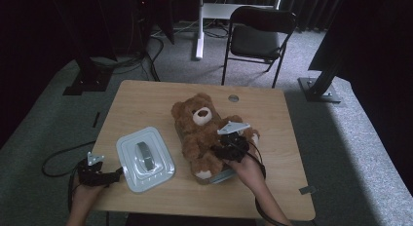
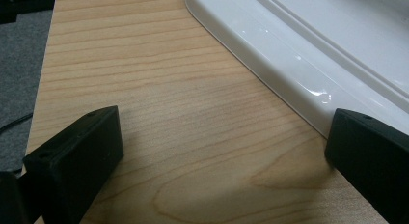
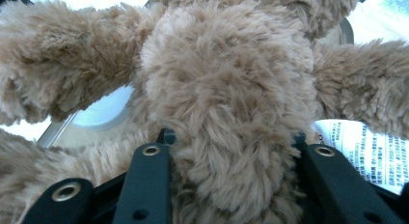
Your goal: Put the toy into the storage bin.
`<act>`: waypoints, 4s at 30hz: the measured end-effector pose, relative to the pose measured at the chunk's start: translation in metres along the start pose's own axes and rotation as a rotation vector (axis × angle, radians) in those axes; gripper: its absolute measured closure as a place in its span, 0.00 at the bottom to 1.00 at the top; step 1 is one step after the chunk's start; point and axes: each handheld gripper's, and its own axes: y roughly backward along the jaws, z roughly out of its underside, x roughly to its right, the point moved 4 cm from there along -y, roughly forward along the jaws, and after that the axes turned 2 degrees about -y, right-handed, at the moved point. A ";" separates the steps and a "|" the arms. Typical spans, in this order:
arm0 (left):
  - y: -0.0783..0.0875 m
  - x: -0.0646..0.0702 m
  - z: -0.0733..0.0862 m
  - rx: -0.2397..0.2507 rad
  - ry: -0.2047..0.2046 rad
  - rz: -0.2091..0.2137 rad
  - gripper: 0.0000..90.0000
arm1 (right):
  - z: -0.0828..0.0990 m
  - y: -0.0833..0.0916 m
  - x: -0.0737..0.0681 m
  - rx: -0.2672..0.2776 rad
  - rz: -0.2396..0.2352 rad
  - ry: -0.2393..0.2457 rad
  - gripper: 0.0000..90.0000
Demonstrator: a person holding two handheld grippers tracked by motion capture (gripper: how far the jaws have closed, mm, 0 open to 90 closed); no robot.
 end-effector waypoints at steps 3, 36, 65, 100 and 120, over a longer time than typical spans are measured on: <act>0.000 0.000 0.000 0.001 0.003 0.000 0.01 | -0.002 0.003 -0.001 0.015 -0.018 -0.019 0.54; 0.000 0.000 0.000 0.001 0.000 0.000 0.01 | -0.104 0.008 0.019 0.180 -0.057 -0.133 0.18; 0.000 0.001 0.000 0.001 -0.004 0.002 0.01 | -0.102 -0.056 0.013 0.023 -0.055 -0.121 0.23; 0.000 0.001 0.000 0.000 -0.004 0.003 0.01 | -0.071 -0.085 -0.007 -0.124 -0.024 -0.065 0.27; 0.000 0.001 0.000 -0.001 -0.005 0.003 0.01 | -0.060 0.017 0.001 0.057 -0.080 -0.058 0.27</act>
